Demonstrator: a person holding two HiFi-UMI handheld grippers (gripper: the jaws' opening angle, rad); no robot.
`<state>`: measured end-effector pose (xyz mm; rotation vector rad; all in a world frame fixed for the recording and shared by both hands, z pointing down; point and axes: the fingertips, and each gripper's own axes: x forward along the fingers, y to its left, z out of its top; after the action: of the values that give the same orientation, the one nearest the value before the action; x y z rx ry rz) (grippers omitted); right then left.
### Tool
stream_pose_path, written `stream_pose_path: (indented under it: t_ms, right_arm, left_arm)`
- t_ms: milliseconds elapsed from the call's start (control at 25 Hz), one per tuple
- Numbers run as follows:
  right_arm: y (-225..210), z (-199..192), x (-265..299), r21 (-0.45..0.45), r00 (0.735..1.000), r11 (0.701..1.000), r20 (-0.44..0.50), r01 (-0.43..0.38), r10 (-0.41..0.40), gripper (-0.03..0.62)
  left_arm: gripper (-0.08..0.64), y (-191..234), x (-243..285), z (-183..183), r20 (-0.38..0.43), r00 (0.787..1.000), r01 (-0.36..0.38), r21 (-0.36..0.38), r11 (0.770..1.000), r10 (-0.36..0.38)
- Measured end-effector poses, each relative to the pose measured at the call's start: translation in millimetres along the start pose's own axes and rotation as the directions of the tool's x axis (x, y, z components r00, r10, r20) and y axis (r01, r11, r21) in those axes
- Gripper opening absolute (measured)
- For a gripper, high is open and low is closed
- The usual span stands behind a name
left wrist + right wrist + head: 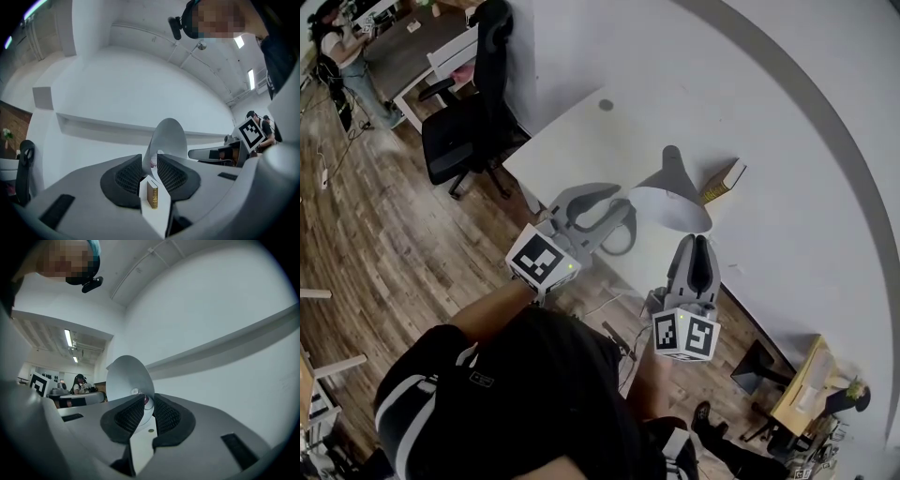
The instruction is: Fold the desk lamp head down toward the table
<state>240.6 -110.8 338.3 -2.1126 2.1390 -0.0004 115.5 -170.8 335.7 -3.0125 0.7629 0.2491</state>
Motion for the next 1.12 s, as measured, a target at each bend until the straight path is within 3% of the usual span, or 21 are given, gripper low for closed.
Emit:
stream_pose_path:
  t_ms: [760, 1120]
  right_arm:
    - [4, 3, 2, -0.008, 1.000, 1.000, 0.003, 0.017, -0.017, 0.063]
    - [1, 3, 2, -0.009, 1.000, 1.000, 0.004, 0.021, -0.021, 0.063]
  left_arm:
    - [0.101, 3, 15, 0, -0.003, 0.999, 0.039, -0.007, 0.999, -0.039]
    - [0.041, 4, 21, 0, 0.002, 0.999, 0.037, -0.009, 0.999, -0.037]
